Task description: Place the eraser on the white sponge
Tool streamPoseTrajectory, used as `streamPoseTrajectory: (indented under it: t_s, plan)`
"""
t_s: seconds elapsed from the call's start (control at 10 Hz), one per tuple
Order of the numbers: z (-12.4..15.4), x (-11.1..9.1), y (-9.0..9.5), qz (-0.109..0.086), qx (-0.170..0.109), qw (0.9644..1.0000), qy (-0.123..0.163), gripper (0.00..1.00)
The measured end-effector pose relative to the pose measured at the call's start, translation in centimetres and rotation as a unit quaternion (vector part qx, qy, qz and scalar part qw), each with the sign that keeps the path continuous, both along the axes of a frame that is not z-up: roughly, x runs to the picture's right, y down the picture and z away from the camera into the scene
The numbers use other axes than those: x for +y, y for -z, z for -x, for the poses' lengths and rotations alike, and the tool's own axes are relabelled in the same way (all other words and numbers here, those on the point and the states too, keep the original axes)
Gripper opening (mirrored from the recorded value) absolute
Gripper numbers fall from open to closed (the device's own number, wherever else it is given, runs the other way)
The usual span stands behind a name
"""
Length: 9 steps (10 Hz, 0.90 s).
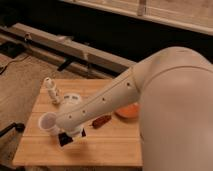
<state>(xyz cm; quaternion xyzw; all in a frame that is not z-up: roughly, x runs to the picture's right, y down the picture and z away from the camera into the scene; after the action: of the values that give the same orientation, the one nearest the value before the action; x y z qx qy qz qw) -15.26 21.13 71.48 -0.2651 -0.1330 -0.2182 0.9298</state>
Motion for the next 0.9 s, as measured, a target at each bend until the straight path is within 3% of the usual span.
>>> streamPoseTrajectory:
  t_s: [0.3, 0.6, 0.8, 0.9]
  plan:
    - [-1.8, -4.6, -2.0, -0.011, -0.003, 0.9999, -0.012, 0.0]
    - [-3.0, -6.2, -6.9, 0.003, 0.003, 1.0, -0.008, 0.0]
    - [-3.3, -7.4, -11.1, 0.013, 0.007, 0.9999, 0.0, 0.0]
    - [-3.3, -7.9, -12.1, 0.016, 0.009, 0.9998, 0.001, 0.0]
